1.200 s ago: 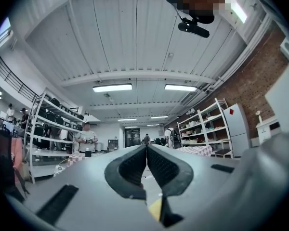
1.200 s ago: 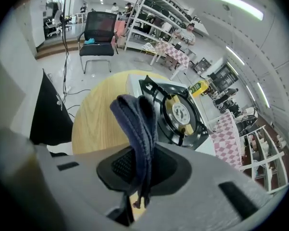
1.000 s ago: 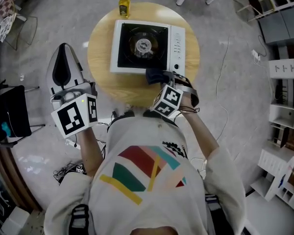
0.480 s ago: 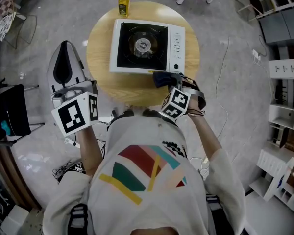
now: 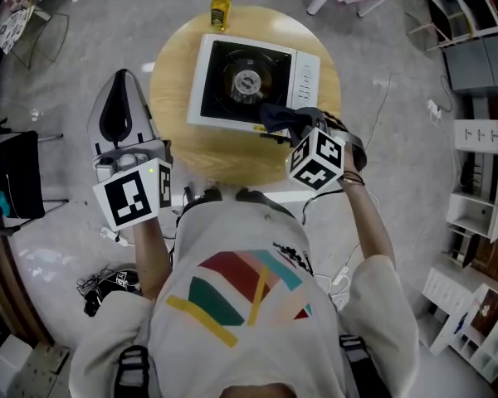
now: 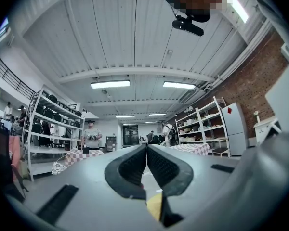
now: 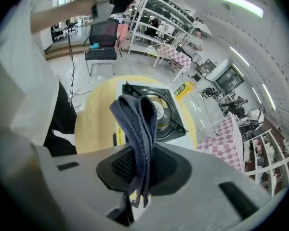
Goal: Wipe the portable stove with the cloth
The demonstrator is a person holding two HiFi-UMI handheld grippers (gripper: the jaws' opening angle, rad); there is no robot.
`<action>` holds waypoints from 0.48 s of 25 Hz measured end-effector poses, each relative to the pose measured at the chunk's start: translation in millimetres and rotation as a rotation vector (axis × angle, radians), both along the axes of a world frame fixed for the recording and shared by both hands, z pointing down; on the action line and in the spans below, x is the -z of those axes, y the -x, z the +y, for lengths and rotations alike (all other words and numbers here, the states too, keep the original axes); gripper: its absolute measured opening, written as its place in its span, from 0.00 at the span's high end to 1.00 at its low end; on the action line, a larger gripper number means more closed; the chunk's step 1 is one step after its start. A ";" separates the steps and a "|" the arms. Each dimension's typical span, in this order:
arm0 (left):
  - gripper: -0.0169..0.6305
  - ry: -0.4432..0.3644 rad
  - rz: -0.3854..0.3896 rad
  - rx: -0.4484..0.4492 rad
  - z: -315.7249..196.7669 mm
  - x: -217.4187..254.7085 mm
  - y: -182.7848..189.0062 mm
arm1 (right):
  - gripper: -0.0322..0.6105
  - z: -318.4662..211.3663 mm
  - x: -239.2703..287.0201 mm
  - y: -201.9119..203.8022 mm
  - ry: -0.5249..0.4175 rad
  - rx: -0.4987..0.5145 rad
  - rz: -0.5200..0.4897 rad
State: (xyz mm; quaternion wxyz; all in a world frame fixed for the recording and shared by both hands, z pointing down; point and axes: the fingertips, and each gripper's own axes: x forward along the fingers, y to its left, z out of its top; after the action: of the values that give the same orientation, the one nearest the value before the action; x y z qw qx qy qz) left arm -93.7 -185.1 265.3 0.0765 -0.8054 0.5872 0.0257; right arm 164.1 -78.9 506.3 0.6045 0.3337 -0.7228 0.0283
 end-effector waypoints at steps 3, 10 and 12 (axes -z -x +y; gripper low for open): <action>0.96 0.009 0.001 0.011 1.9 -4.1 1.3 | 0.89 -46.2 22.5 9.9 0.044 0.054 -0.082; 0.96 0.065 0.019 0.085 -2.2 -19.9 14.8 | 0.89 -181.1 50.4 50.3 0.187 0.297 -0.130; 0.96 0.077 0.016 0.112 -6.2 -22.1 18.6 | 0.89 -212.5 44.1 62.4 0.246 0.337 -0.118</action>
State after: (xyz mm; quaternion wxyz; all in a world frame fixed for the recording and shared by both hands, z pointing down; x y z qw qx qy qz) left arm -112.3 -191.3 287.4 0.0422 -0.7733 0.6326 0.0054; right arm 101.7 -291.5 462.3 0.5933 0.1296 -0.7938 0.0344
